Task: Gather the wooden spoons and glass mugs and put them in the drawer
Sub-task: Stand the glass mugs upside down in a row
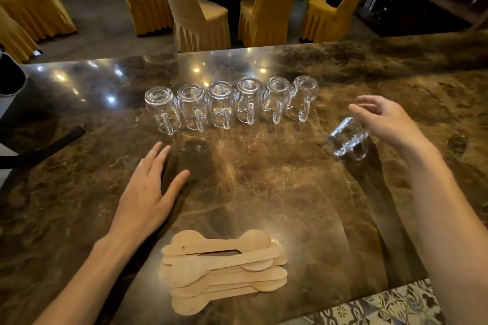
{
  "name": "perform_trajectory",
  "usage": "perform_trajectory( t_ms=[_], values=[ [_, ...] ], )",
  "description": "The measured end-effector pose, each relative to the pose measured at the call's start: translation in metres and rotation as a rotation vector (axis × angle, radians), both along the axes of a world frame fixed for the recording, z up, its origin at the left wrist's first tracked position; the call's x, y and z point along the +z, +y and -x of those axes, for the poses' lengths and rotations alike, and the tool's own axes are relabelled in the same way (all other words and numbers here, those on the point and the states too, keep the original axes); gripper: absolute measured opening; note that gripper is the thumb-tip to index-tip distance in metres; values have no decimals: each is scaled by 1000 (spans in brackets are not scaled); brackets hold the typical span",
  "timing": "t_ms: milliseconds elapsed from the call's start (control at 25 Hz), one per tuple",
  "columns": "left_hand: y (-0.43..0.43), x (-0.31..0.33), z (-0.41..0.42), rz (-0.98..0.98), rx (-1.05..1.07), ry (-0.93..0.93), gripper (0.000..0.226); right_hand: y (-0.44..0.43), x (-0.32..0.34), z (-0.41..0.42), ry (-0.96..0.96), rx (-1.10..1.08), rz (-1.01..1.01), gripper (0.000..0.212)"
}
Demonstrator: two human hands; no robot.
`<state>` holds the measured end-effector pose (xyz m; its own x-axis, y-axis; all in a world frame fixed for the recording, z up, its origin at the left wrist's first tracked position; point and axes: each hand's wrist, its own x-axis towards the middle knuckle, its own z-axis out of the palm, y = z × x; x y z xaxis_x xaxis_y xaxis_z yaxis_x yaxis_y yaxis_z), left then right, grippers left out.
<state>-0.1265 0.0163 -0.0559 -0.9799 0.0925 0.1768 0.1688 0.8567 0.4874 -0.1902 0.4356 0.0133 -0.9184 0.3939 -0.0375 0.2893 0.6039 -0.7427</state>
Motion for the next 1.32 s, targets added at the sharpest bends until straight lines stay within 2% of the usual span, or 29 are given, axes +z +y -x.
perform_trajectory(
  t_ms=[120,200,280,600,800,1160,1320],
  values=[
    [8,-1,-8,172,-56,-9,71,21,-19,-16,8,-115,187,51],
    [10,1,-7,213,-69,-7,69,28,-28,-23,-26,-89,369,50],
    [10,3,-6,220,-73,-10,67,33,-35,-27,-47,-37,435,49],
    [10,3,-8,196,-55,-25,62,53,-21,-16,-238,320,416,56],
    [11,1,-6,185,-60,-41,61,66,-17,-6,-327,449,428,62],
    [13,5,-10,164,-36,-54,59,73,-19,1,-313,525,476,53],
    [11,3,-9,155,-33,-58,57,69,-22,1,-220,467,510,52]
  ],
)
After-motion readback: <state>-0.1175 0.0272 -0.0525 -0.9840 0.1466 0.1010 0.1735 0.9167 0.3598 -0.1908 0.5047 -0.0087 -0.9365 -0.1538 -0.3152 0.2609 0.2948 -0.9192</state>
